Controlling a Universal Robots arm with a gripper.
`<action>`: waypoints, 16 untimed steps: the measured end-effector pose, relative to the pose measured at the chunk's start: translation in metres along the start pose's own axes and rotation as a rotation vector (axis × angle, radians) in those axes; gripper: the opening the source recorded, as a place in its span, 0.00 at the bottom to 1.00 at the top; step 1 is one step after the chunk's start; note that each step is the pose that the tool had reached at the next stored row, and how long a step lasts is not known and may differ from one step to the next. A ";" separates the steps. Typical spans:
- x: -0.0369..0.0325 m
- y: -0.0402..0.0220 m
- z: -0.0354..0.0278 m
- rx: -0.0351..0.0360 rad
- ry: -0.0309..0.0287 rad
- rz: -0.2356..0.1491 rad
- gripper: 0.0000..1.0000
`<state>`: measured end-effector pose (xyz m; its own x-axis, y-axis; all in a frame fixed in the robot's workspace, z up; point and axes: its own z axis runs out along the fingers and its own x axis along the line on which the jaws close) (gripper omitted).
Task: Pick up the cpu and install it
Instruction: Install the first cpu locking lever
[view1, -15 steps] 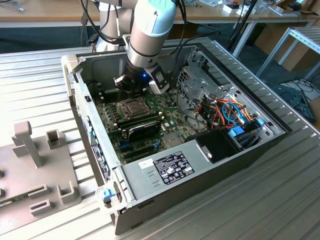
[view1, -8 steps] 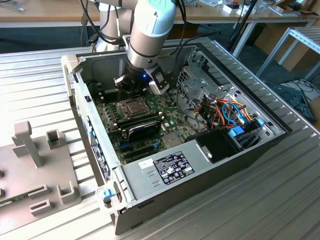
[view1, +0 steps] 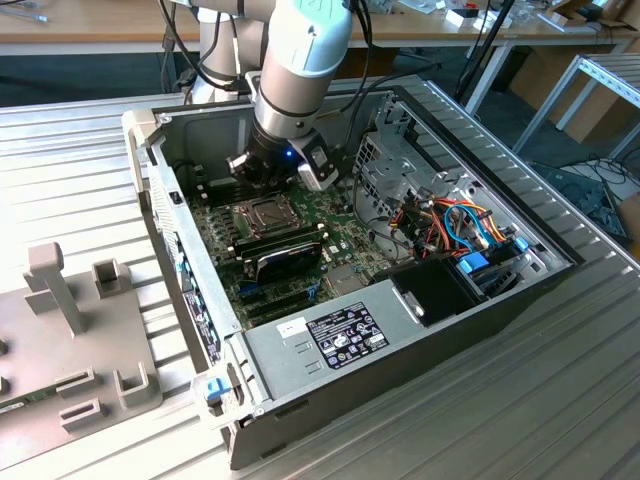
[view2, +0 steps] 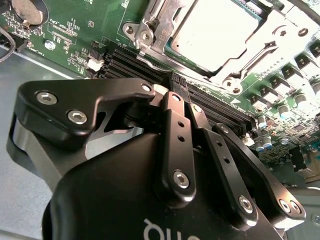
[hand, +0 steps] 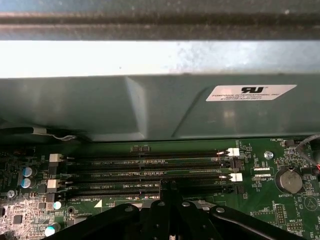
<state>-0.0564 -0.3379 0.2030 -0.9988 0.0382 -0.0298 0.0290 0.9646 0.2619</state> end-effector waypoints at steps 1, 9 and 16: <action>0.0000 -0.0002 0.0004 0.0001 0.0001 0.000 0.11; 0.0001 -0.0009 0.0018 0.0002 0.0002 0.000 0.11; 0.0001 -0.0016 0.0020 0.0003 0.0002 0.000 0.11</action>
<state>-0.0564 -0.3389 0.2007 -0.9988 0.0382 -0.0296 0.0292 0.9647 0.2617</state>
